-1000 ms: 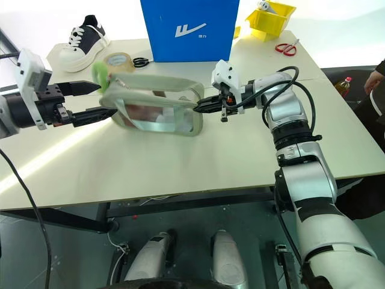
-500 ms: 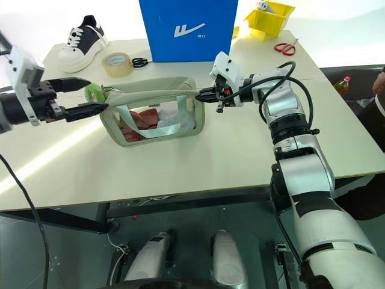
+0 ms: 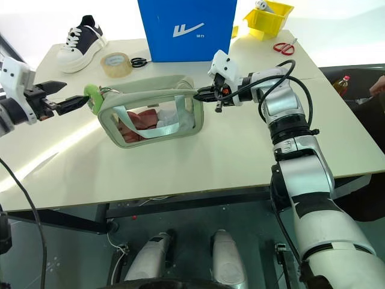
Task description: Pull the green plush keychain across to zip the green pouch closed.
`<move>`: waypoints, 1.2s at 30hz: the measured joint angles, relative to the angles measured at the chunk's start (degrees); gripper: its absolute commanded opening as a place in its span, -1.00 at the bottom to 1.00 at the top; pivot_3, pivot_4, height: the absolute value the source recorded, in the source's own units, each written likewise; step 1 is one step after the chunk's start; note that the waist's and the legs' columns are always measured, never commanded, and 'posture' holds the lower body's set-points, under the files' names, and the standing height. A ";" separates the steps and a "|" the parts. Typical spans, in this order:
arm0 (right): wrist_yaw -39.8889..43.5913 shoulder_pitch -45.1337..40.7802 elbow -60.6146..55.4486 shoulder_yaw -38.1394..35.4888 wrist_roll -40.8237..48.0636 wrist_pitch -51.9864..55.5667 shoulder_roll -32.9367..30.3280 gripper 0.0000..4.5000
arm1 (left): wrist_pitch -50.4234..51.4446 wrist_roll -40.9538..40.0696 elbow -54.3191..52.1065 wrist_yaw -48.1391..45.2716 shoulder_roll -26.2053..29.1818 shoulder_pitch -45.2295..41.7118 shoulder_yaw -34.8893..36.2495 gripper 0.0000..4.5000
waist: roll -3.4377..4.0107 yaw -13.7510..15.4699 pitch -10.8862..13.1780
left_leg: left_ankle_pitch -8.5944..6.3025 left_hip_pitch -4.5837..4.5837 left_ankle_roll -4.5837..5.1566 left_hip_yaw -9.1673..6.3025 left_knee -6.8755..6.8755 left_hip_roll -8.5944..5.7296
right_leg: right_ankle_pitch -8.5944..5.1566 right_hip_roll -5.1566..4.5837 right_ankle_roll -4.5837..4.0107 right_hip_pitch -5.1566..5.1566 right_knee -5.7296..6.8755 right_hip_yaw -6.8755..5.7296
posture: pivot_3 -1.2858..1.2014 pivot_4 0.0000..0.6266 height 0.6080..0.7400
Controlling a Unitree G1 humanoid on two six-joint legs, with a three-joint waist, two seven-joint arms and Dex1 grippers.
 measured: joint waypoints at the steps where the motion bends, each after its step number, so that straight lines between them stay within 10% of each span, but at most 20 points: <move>1: 0.00 0.10 -0.28 0.00 0.00 0.20 -0.02 -0.99 | -0.93 0.59 1.09 -0.05 -0.25 -0.57 -0.33 1.00 | 0.00 -0.01 0.00 | 0.00 0.00 0.00 0.00 -0.01 0.00 | 0.00 0.00 0.00 -0.01 0.01 0.00 | 0.03 -0.52 1.00; 9: -0.26 0.15 -1.02 0.00 -0.05 0.80 -0.03 -1.00 | -3.45 2.94 5.45 -0.72 -3.94 -2.68 -1.94 0.89 | 0.00 0.05 0.00 | 0.00 0.00 0.00 -0.01 0.00 0.00 | 0.00 0.00 0.01 -0.02 0.08 -0.01 | 0.03 -0.52 1.00; 18: -1.13 0.15 -1.05 0.00 -0.12 0.80 -0.03 -1.00 | -3.75 2.67 5.78 -2.68 -4.32 -3.08 -1.66 -0.98 | 0.00 0.05 0.00 | 0.00 0.00 0.00 -0.01 0.01 0.00 | 0.00 0.00 0.01 -0.01 0.08 -0.01 | 0.03 -0.52 1.00; 36: -2.59 0.14 -0.96 0.01 -0.19 0.23 0.13 -1.00 | 0.45 2.81 -6.41 -4.63 -8.54 -8.84 -8.71 -0.98 | 0.00 0.06 0.00 | 0.00 0.00 -0.01 -0.02 0.07 -0.02 | 0.01 0.00 0.03 0.02 0.12 -0.01 | 0.03 -0.52 1.00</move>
